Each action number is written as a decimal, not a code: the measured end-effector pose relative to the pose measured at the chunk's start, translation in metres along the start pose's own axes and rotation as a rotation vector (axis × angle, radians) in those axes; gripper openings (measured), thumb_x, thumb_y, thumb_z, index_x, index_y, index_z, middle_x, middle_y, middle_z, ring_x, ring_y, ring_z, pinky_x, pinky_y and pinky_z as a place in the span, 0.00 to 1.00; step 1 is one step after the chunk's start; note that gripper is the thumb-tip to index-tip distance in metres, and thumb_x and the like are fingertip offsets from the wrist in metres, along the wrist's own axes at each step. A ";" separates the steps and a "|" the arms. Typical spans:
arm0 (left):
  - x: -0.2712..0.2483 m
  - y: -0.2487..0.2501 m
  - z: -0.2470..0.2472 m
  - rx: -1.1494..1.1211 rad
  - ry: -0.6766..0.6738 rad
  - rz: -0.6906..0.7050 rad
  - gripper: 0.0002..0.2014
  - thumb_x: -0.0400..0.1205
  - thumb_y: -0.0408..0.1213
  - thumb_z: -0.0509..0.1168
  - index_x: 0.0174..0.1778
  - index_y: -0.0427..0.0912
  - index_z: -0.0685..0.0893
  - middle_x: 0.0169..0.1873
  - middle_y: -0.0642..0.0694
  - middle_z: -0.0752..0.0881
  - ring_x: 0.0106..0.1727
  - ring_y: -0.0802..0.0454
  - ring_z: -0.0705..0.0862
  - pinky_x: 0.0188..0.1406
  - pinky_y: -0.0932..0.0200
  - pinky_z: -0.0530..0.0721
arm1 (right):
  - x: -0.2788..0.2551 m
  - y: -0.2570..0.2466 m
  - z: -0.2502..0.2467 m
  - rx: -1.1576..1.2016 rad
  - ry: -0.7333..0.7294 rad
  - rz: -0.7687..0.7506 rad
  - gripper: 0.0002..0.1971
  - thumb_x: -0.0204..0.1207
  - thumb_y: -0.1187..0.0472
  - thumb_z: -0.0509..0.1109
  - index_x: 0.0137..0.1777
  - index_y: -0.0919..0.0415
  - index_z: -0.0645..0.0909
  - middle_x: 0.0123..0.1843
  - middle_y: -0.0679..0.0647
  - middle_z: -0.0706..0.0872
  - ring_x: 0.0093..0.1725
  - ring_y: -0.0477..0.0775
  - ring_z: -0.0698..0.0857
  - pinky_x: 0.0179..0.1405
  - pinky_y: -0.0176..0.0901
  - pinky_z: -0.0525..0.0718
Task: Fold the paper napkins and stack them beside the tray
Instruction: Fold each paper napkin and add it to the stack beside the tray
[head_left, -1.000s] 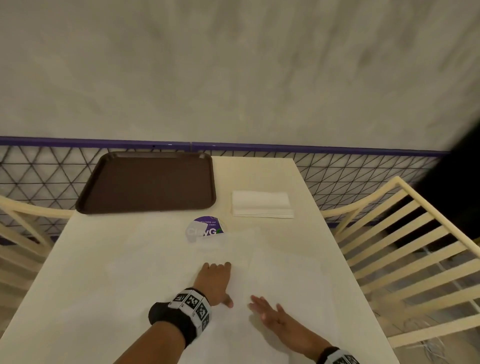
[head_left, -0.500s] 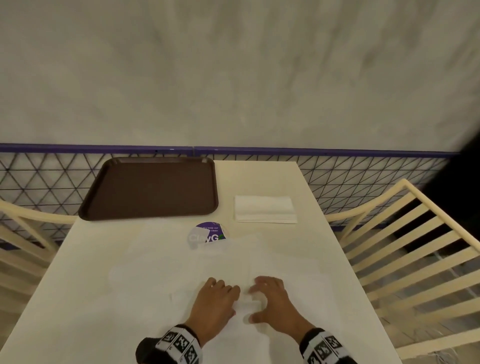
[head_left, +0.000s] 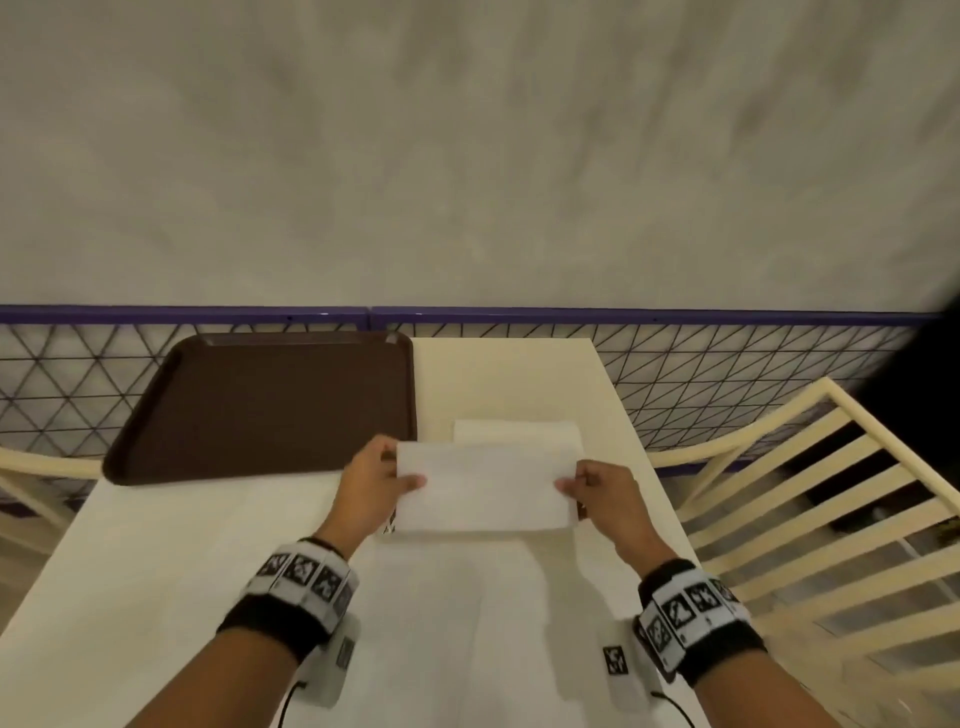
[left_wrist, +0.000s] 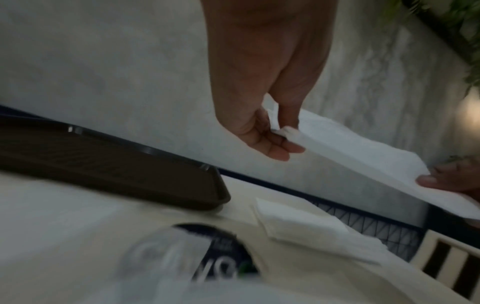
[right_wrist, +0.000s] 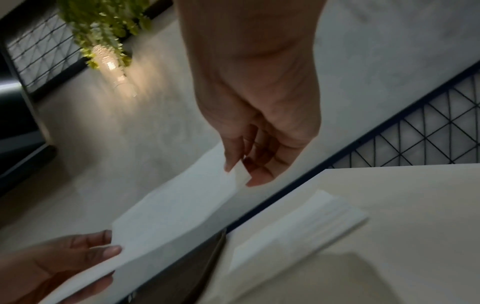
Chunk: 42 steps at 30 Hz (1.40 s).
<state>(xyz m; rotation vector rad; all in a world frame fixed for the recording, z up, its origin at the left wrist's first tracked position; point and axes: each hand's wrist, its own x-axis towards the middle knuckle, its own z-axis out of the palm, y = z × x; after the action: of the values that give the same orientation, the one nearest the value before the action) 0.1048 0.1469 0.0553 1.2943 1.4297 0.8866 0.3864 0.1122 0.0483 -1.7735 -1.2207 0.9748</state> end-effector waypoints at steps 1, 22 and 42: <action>0.015 0.009 0.006 -0.010 0.042 0.016 0.17 0.71 0.21 0.73 0.41 0.43 0.72 0.35 0.45 0.84 0.36 0.49 0.84 0.26 0.67 0.82 | 0.015 -0.004 -0.004 0.032 0.029 0.020 0.19 0.69 0.65 0.77 0.23 0.59 0.70 0.26 0.57 0.72 0.30 0.52 0.72 0.32 0.45 0.75; 0.116 -0.043 0.100 0.699 -0.069 0.052 0.15 0.73 0.28 0.73 0.56 0.38 0.84 0.60 0.39 0.76 0.58 0.45 0.78 0.48 0.71 0.71 | 0.132 0.052 0.007 -0.559 0.070 0.146 0.18 0.71 0.61 0.75 0.26 0.60 0.71 0.27 0.52 0.76 0.31 0.54 0.77 0.29 0.41 0.69; -0.068 -0.052 0.124 1.131 -0.521 0.281 0.20 0.75 0.38 0.68 0.63 0.46 0.74 0.60 0.47 0.80 0.62 0.47 0.77 0.58 0.56 0.66 | -0.068 0.056 0.003 -0.448 -0.337 -0.077 0.16 0.69 0.71 0.71 0.47 0.47 0.80 0.42 0.38 0.80 0.35 0.37 0.78 0.44 0.26 0.74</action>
<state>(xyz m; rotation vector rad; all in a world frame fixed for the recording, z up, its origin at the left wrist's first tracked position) 0.2067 0.0607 -0.0138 2.3709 1.3275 -0.2305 0.3873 0.0341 0.0086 -1.9256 -1.8221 1.0424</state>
